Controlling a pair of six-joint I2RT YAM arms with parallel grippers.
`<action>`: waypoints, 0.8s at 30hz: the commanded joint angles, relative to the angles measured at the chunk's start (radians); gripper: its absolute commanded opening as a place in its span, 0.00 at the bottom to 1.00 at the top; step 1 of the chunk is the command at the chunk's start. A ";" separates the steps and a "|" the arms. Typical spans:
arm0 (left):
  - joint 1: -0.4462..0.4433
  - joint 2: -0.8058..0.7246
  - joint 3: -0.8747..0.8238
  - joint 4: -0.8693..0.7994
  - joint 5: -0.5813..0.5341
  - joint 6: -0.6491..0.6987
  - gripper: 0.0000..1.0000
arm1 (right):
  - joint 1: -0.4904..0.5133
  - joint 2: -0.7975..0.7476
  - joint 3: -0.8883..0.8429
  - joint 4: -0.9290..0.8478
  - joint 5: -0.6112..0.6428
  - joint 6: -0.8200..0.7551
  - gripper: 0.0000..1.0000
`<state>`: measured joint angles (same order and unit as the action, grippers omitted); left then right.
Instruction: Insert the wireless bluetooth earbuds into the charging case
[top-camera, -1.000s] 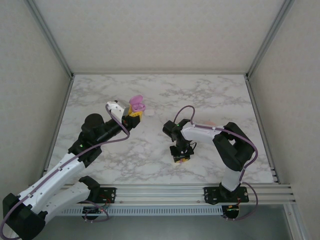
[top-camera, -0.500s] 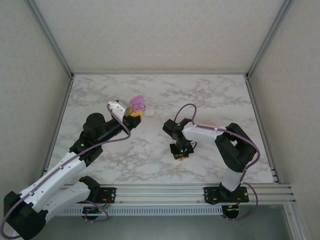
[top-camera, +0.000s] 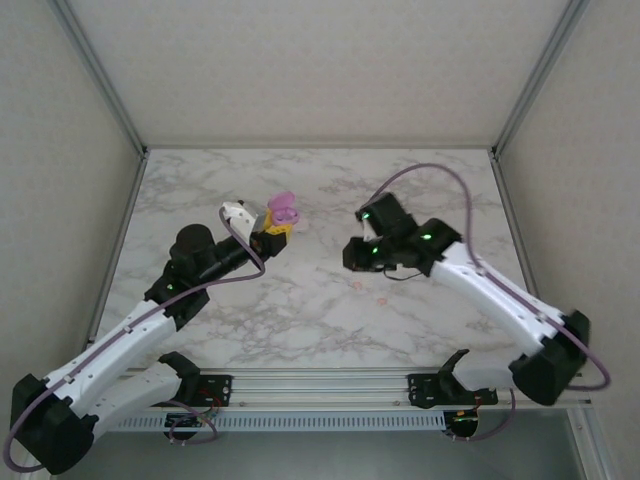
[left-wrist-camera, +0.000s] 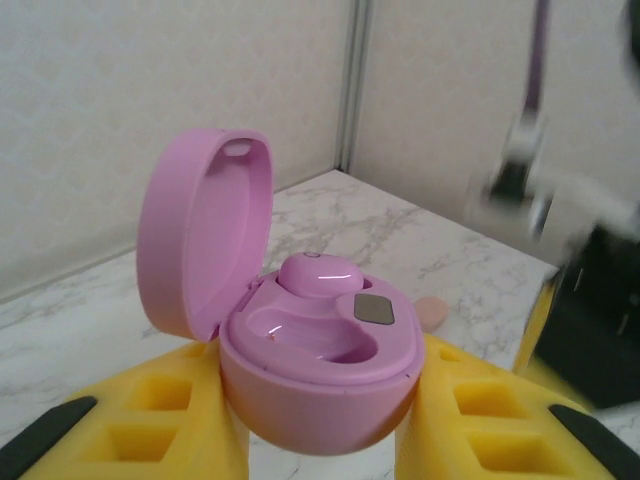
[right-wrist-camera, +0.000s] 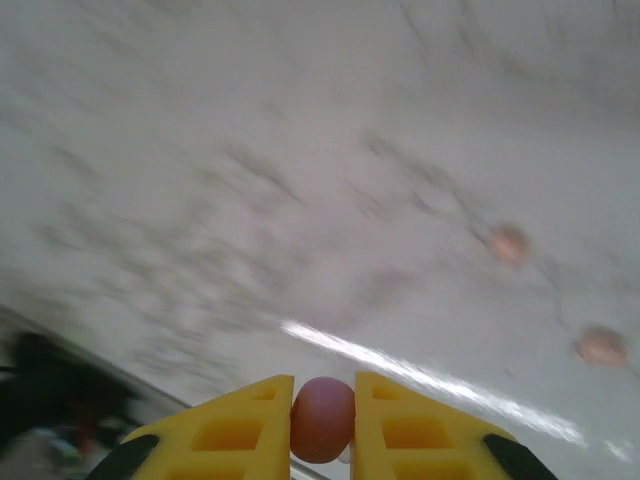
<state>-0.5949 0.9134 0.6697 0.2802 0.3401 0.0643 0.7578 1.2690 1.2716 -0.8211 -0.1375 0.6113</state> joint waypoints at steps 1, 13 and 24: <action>-0.009 0.022 -0.001 0.102 0.112 0.033 0.15 | -0.006 -0.068 0.081 0.079 -0.099 0.021 0.18; -0.035 0.131 0.089 0.096 0.247 0.066 0.15 | -0.006 0.043 0.207 0.335 -0.361 0.097 0.18; -0.040 0.137 0.098 0.116 0.251 0.042 0.15 | -0.006 0.087 0.189 0.399 -0.378 0.135 0.18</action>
<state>-0.6224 1.0492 0.7334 0.3508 0.5686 0.1123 0.7525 1.3506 1.4456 -0.4599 -0.4950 0.7307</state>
